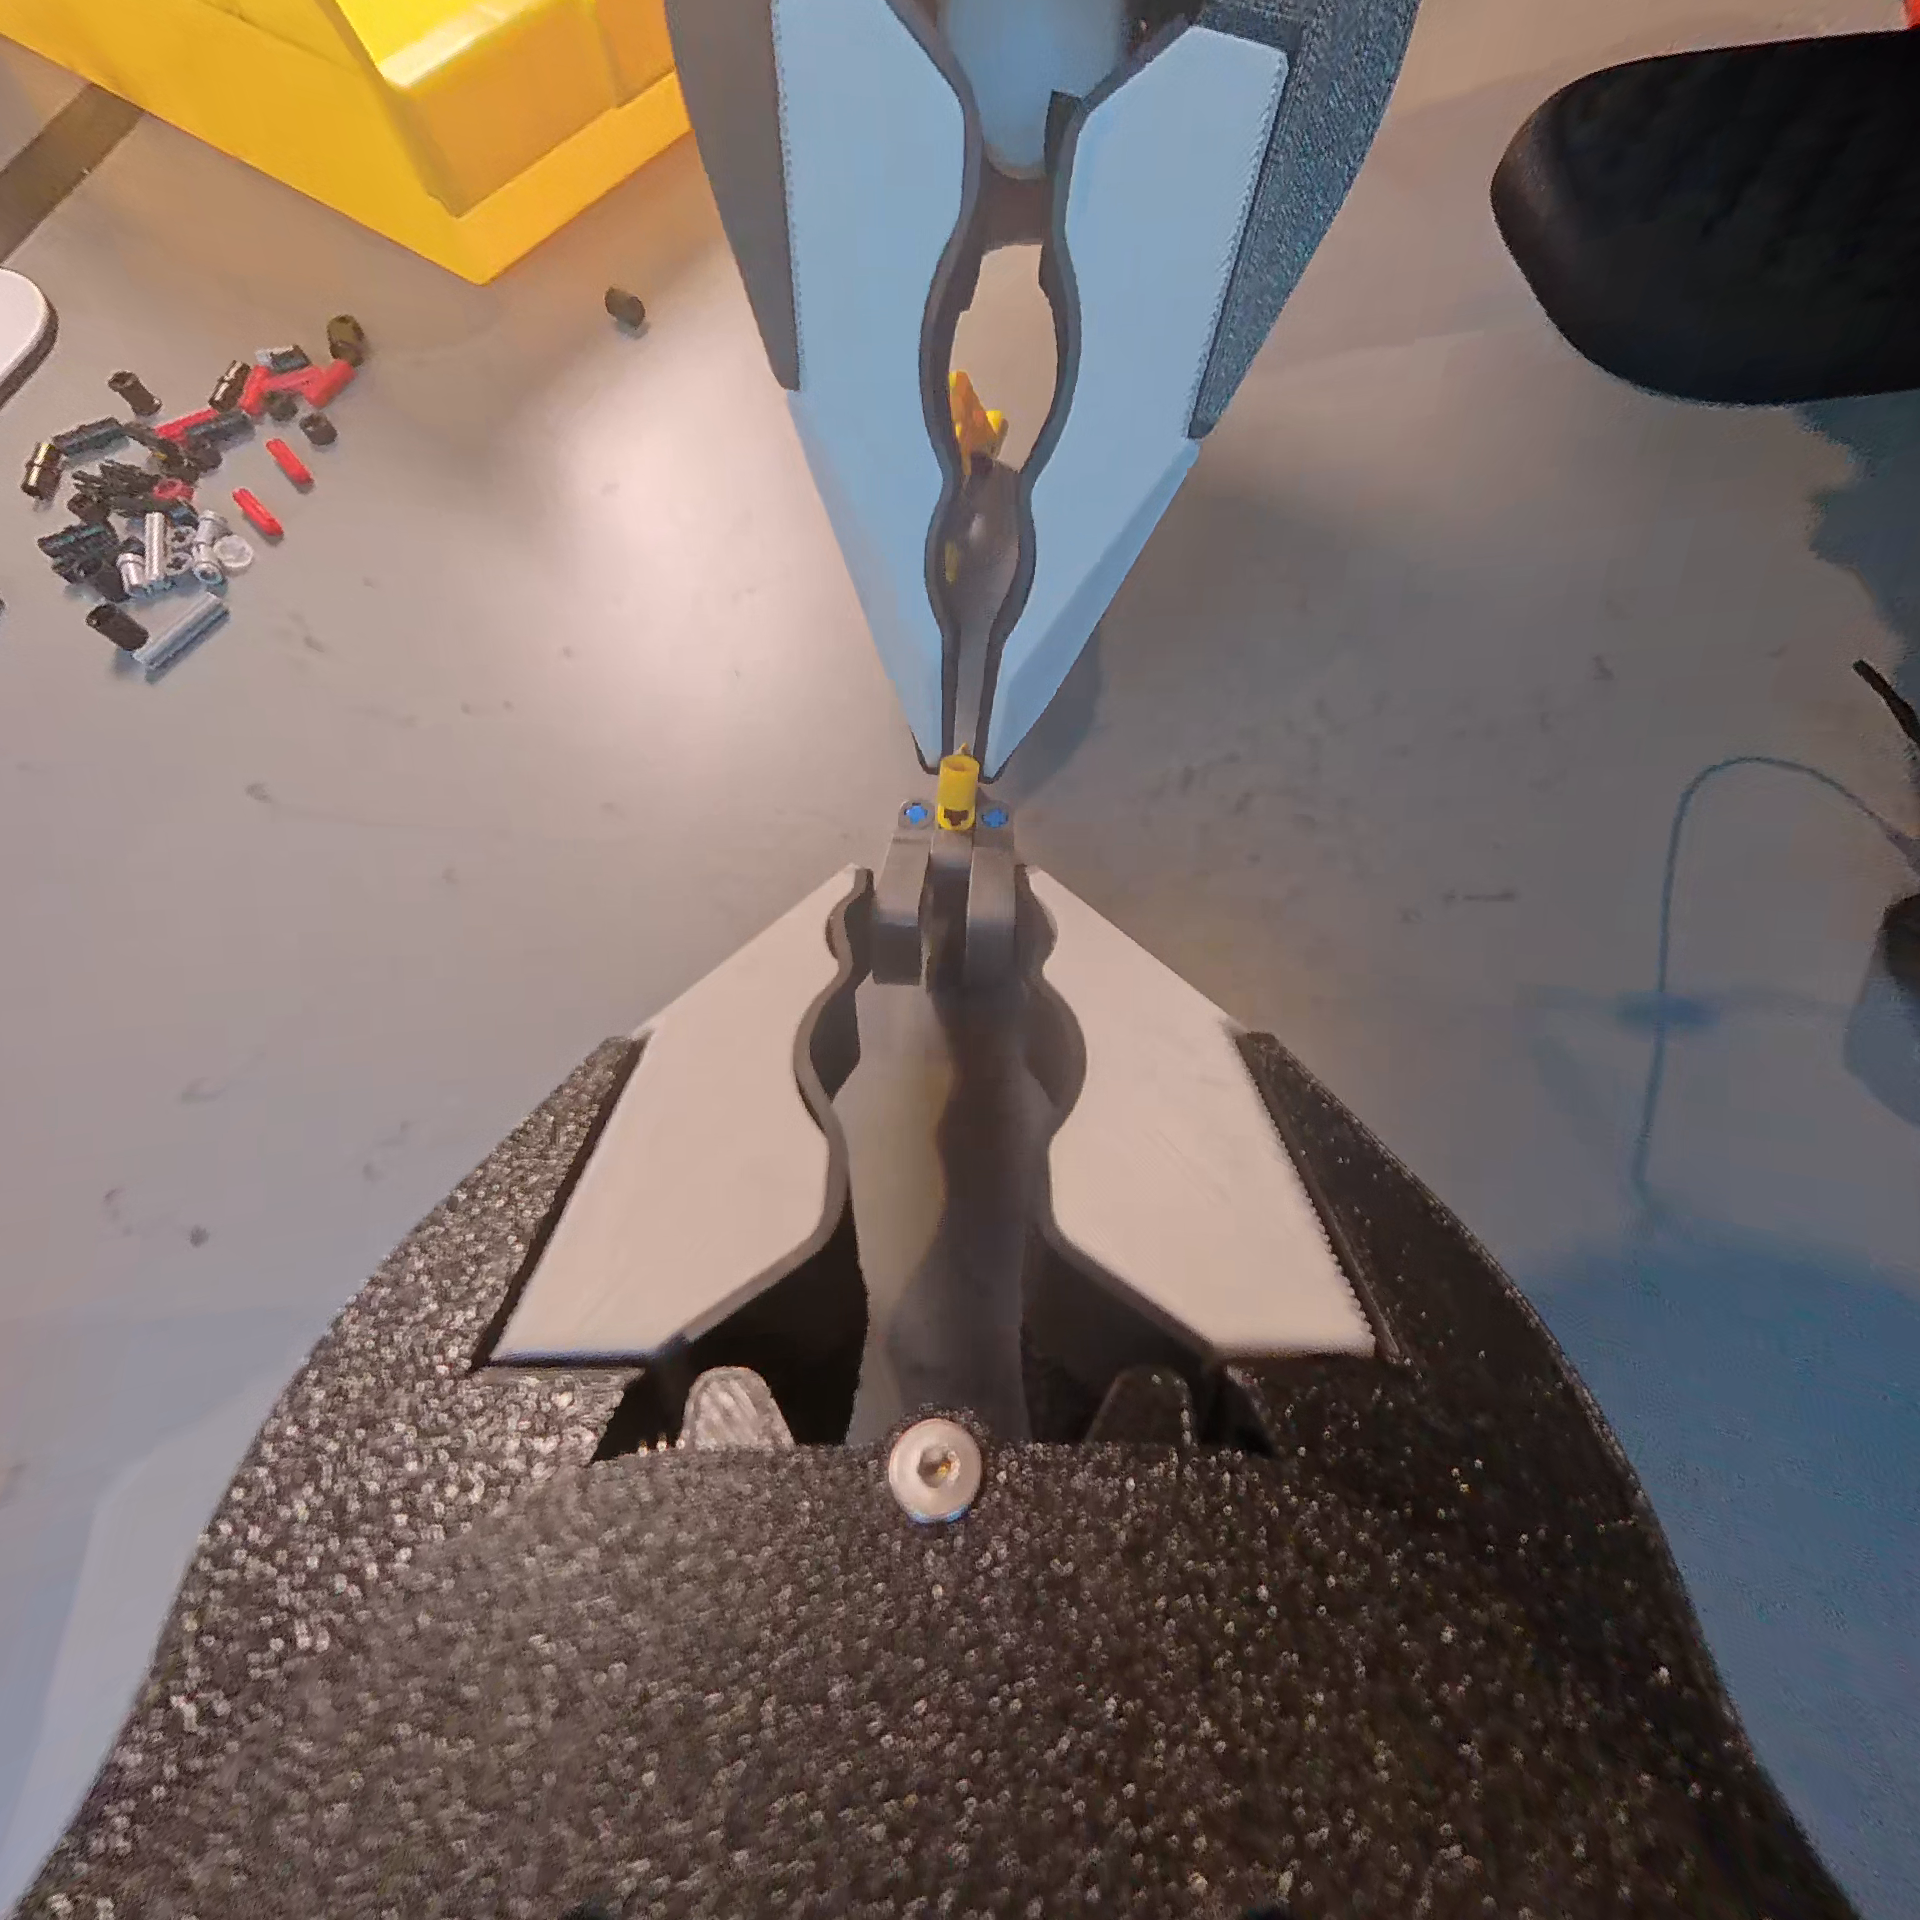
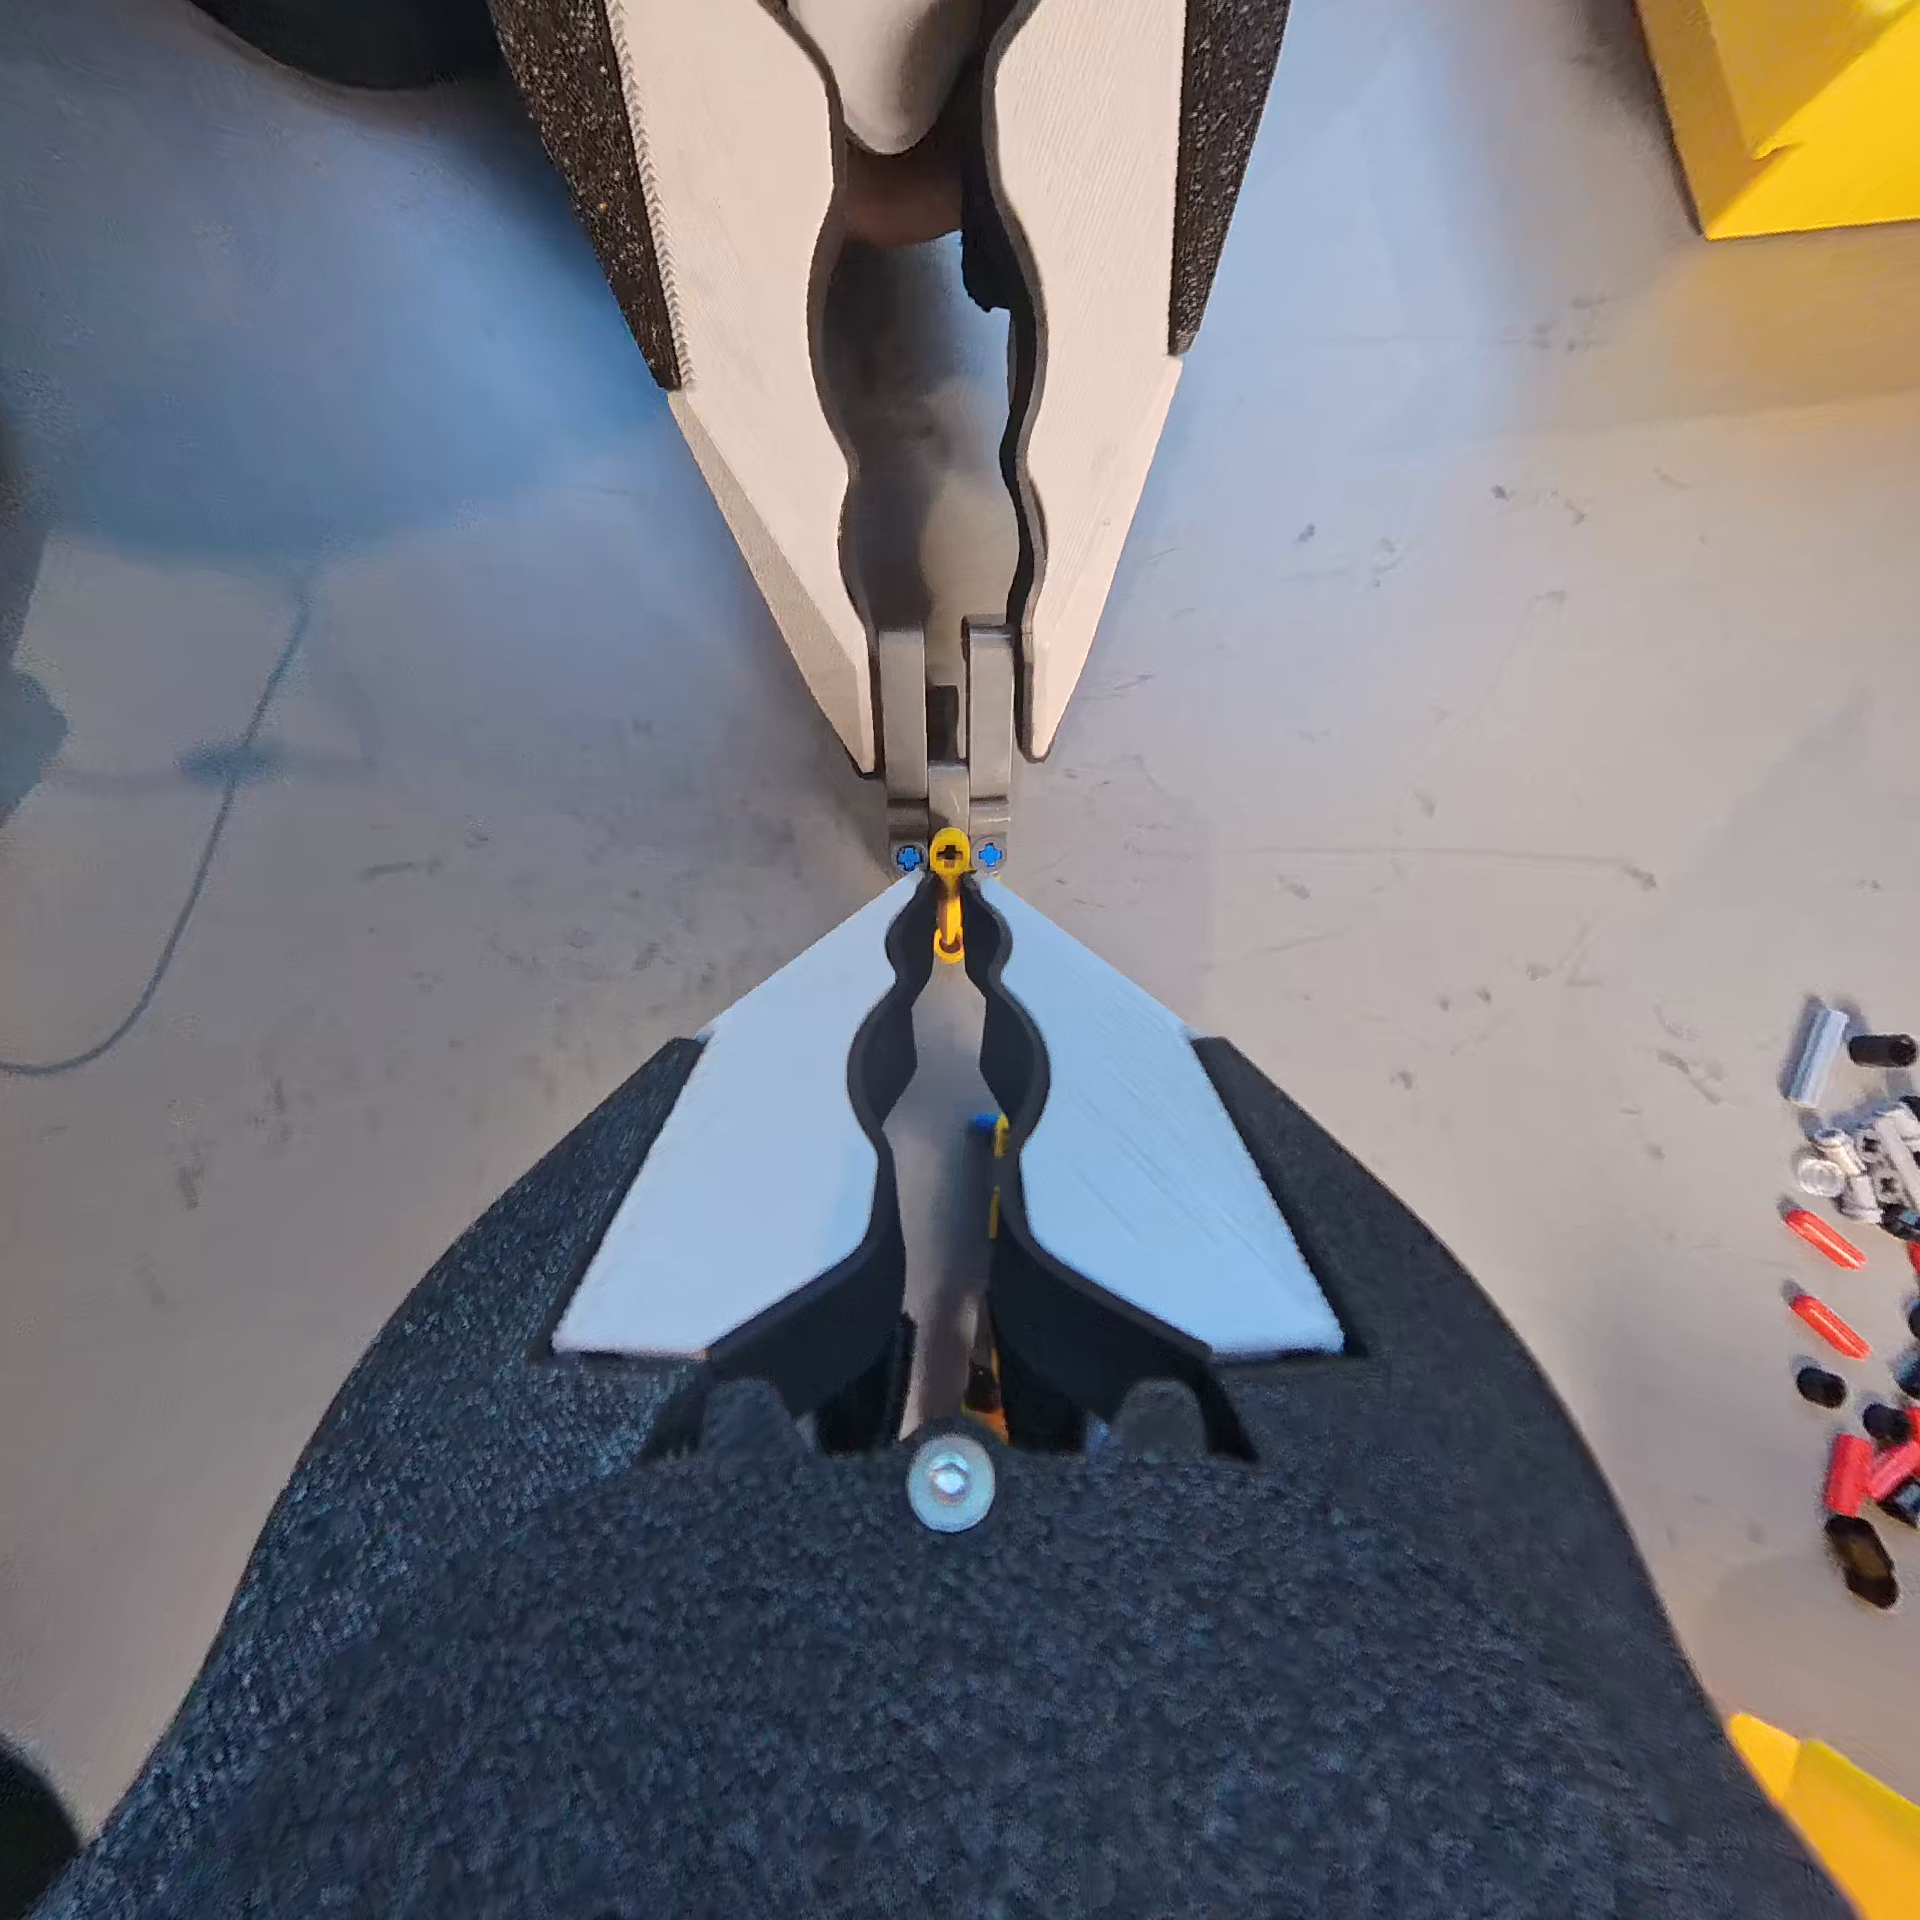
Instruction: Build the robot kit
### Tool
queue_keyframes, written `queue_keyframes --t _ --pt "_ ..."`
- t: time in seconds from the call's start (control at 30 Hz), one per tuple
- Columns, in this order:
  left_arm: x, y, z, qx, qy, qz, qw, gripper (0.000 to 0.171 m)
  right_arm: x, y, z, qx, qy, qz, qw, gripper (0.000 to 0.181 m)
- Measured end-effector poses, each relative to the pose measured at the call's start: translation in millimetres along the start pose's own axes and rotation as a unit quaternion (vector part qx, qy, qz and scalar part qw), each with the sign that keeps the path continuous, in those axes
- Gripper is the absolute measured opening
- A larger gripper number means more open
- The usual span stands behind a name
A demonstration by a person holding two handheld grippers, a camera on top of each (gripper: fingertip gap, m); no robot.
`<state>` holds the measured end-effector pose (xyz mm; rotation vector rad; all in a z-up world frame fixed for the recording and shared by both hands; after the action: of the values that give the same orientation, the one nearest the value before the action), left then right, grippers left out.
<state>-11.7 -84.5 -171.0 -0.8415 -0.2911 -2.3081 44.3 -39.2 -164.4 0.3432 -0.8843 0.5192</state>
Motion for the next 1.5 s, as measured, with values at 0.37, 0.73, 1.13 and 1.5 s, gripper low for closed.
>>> queue_keyframes --t 0.37,0.73,1.13,1.5 --pt "-2.0 1.0 3.1 0.005 0.005 -0.005 1.000 0.024 -1.0 3.8 12.4 0.072 -0.197 0.074 0.975 0.003" --pt "-0.6 1.6 0.2 0.019 0.009 -0.012 1.000 0.024 -4.7 2.8 17.6 0.096 -0.265 0.094 0.955 0.002" --pt "1.5 1.4 -1.0 0.023 0.010 -0.016 1.000 0.025 -2.6 4.1 15.0 0.042 -0.137 0.074 0.987 0.009" --pt "1.9 1.5 -1.1 0.017 0.009 -0.013 1.000 0.025 -5.5 2.4 18.0 0.071 -0.153 0.069 0.983 0.006"
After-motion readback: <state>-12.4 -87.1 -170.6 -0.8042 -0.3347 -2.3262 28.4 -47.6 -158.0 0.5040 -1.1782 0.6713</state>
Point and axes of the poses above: each gripper's, where its closed fingertips meet, x back along the fingers, z out of its top, y = z × x across the jaws, the point moved 4 cm from there along x, back along the fingers, and after that the axes turned 3 degrees about -y, right-handed, at the moved point
